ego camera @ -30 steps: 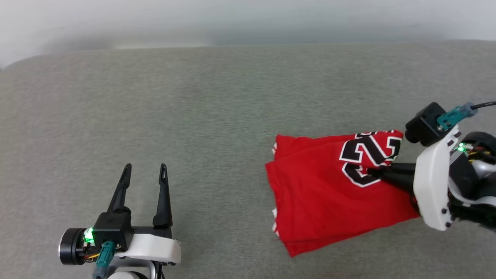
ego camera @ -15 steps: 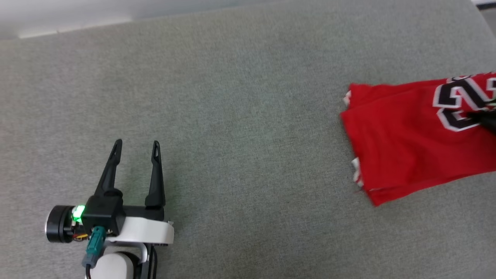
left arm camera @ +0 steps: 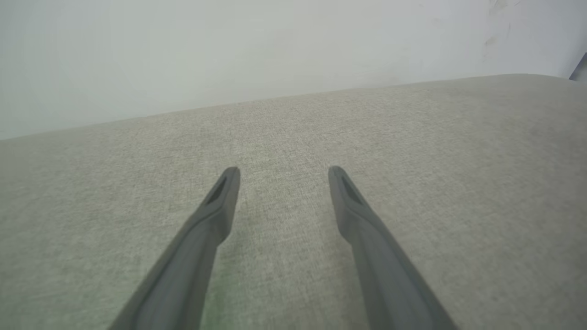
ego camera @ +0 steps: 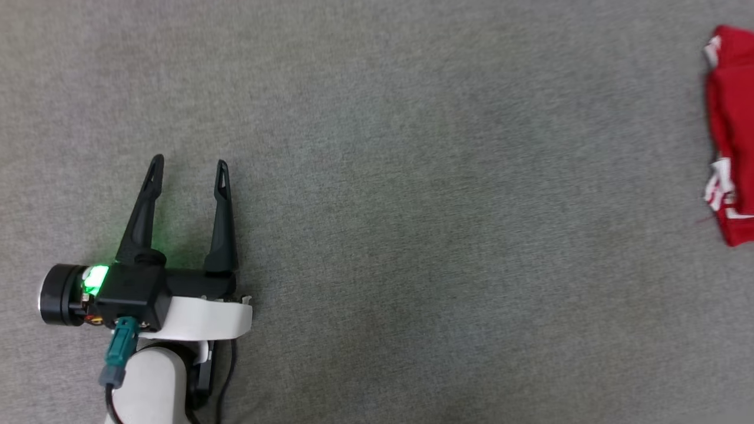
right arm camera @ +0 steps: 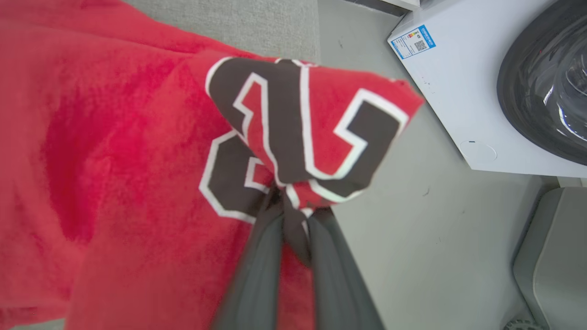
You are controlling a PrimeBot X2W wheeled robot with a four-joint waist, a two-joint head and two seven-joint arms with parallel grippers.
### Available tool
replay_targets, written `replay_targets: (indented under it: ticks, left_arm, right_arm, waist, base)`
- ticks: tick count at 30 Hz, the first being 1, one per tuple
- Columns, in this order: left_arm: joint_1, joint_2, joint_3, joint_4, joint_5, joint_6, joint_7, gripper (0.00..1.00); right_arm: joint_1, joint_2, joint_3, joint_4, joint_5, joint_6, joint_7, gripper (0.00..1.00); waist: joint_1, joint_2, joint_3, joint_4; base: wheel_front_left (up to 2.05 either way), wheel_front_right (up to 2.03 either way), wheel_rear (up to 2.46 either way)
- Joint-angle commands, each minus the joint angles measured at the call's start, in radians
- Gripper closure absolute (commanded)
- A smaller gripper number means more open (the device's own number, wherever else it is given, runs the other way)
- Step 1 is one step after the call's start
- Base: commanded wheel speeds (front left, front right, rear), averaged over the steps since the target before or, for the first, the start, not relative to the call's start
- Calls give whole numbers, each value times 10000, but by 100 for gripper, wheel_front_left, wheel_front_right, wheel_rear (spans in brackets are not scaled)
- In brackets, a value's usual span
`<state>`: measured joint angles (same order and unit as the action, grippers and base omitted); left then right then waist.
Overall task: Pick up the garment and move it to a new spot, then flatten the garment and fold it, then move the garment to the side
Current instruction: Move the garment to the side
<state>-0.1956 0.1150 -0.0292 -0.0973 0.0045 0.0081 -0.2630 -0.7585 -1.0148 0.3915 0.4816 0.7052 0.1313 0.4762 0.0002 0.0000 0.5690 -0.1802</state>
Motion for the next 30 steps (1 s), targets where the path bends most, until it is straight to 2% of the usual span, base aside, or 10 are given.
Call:
replay_targets:
  ticks: [1,6,7,8,9,13,17,22,26,30]
  left_arm:
    - [-147,78,13,-85,6,22,-22,0]
    - [-94,149,40,-119,-36,81,-13,0]
    - [-77,144,27,-101,-43,93,-13,0]
    - [-48,132,15,-82,-52,98,-13,0]
    - [-10,111,6,-63,-64,120,-13,0]
    - [140,-27,-32,14,-153,185,-20,0]
    - [402,-181,-95,184,-257,281,-22,0]
    - [953,-313,-55,314,-350,383,-22,0]
    - [1415,-405,-25,366,-390,457,-22,0]
    - [1728,-467,3,422,-433,490,-22,0]
  right_arm:
    - [-147,351,-248,348,-220,-11,-131,100]
    - [-189,804,-730,884,-770,-11,-526,100]
    - [-205,901,-875,1053,-979,-13,-619,93]
    - [-214,1024,-979,1193,-1164,-11,-659,22]
    - [-233,1172,-1095,1313,-1304,-13,-681,0]
    - [-315,1380,-1625,1488,-2096,-13,-1095,0]
    - [-384,1574,-2413,1264,-3179,-11,-2410,0]
    - [-185,2519,-3564,634,-4501,-11,-4483,0]
    - [272,3601,-4145,-148,-5393,-10,-5825,0]
    - [937,4778,-4423,-1032,-5781,-10,-6829,0]
  waist:
    - [-2,0,386,99]
    - [-2,0,430,111]
    - [-2,0,378,125]
    - [-2,0,302,137]
    - [-2,0,198,146]
    - [-2,0,-409,227]
    - [-2,0,-1179,418]
    - [-2,0,-2218,630]
    - [-2,0,-2899,831]
    - [-2,0,-3413,1089]
  base:
    - [0,0,0]
    - [0,0,0]
    - [0,0,0]
    - [0,0,0]
    - [0,0,0]
    - [0,0,0]
    - [0,0,0]
    - [0,0,0]
    - [0,0,0]
    - [0,0,0]
